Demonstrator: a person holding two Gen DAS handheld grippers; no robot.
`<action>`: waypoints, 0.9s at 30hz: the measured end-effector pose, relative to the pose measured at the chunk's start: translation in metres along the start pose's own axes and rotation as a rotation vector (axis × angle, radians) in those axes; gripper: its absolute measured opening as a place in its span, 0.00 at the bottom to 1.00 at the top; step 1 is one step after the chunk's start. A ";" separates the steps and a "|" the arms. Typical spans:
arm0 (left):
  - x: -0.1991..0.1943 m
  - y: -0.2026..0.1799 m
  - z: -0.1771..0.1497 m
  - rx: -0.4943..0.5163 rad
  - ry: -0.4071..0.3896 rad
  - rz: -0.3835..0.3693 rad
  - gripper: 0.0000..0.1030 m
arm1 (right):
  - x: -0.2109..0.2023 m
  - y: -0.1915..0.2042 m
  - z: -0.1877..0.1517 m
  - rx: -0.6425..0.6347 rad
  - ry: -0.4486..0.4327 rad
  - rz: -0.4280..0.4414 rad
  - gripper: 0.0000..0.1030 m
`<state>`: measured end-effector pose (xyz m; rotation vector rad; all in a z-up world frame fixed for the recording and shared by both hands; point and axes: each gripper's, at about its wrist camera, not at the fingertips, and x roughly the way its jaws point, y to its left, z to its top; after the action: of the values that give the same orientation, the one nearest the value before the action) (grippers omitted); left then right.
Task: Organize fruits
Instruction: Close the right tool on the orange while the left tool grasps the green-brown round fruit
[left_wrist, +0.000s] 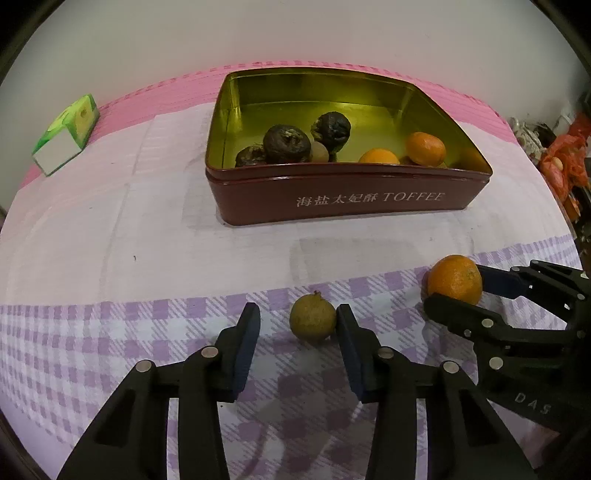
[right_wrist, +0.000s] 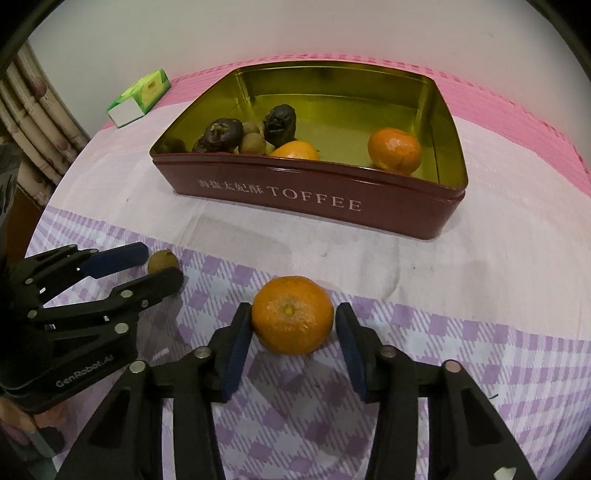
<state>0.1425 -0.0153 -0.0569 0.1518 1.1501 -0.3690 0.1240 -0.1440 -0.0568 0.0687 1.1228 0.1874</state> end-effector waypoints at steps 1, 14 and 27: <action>0.000 0.000 0.000 0.000 0.001 -0.001 0.40 | 0.000 0.001 0.000 -0.008 -0.001 -0.005 0.39; 0.002 -0.005 0.001 0.002 -0.002 0.004 0.31 | 0.001 0.004 -0.001 -0.031 -0.007 -0.015 0.39; 0.002 -0.004 0.000 -0.004 -0.010 0.016 0.25 | 0.002 0.008 -0.003 -0.052 -0.008 -0.043 0.39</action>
<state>0.1415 -0.0191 -0.0585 0.1551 1.1388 -0.3523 0.1210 -0.1359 -0.0583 -0.0009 1.1095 0.1782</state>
